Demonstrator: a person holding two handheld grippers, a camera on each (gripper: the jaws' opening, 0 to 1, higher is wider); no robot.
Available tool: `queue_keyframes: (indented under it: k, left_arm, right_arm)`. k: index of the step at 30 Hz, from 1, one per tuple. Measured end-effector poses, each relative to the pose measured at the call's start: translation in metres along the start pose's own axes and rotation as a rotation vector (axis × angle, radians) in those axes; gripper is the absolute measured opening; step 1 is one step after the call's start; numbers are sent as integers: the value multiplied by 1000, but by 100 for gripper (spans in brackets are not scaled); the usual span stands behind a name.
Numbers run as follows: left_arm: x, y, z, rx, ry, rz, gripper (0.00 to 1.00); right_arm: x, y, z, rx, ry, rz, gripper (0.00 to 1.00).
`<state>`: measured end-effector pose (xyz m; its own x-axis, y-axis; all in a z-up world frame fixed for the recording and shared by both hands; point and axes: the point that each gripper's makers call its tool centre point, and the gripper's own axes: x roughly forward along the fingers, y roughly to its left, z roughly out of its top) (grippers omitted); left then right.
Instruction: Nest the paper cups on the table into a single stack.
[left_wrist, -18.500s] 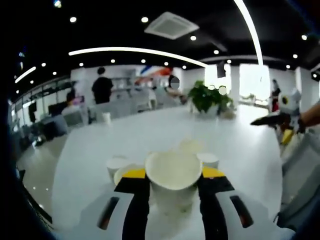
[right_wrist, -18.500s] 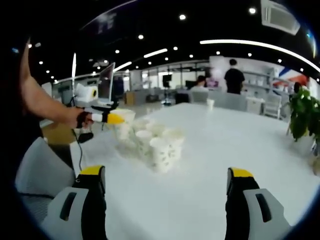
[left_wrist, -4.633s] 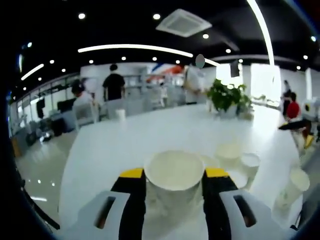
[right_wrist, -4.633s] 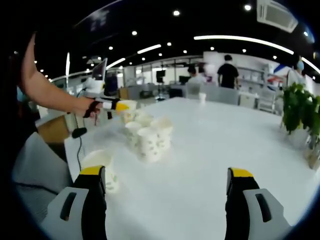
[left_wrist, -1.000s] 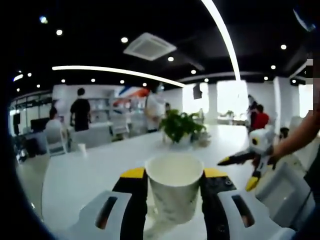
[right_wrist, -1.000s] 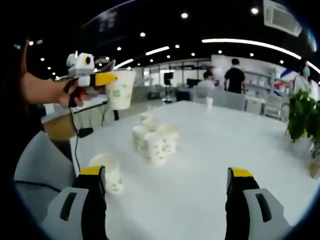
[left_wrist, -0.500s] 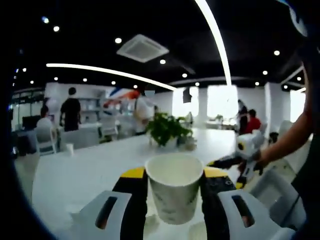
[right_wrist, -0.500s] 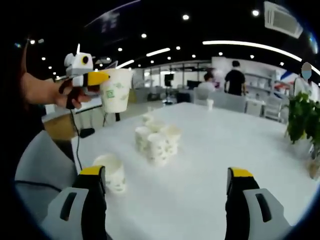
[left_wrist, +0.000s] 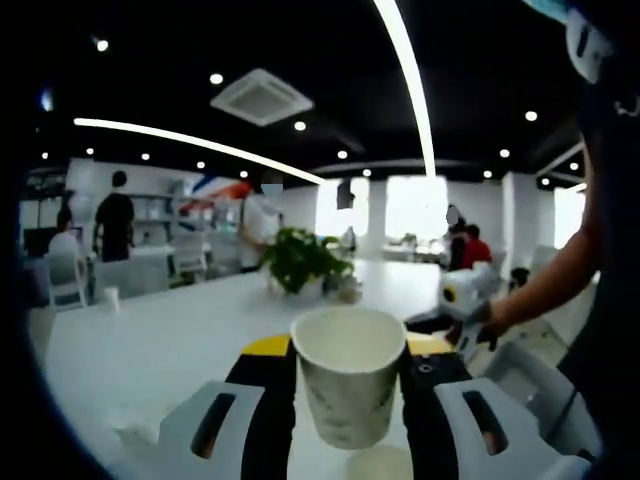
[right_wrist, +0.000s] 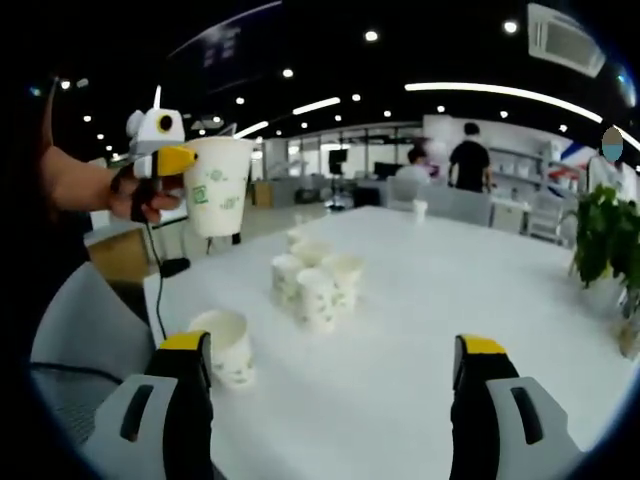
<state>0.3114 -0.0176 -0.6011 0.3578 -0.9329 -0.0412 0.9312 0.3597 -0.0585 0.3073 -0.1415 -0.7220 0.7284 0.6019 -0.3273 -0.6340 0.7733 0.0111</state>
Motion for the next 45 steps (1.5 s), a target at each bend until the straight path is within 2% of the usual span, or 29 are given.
queue_keyframes:
  k: [6,8,13,24,28,30,45]
  left_arm:
    - [3,-11,-2,-1,14,-44,38]
    - [4,-18,-1,-5,10,-77,38]
    - [5,-23,-1,4,17,-104,38]
    - [6,-23,-3,2,15,-113,38]
    - [6,-26,-1,-10,-7,-121,37]
    - [5,-26,-2,14,-15,-118,37]
    - [8,-25,-29,21,16,-124,37]
  right_arm:
    - [-1,-1,0,2,-1,-2,100]
    - [-1,-2,-1,2,-1,-3,100]
    - [-1,-1,-1,4,1,-4,100]
    - [-2,-3,-3,6,6,-5,100]
    - [-3,-3,-4,5,10,-5,100]
    - [-3,-4,-4,7,10,-4,100]
    - [-4,-4,-8,11,22,-5,100]
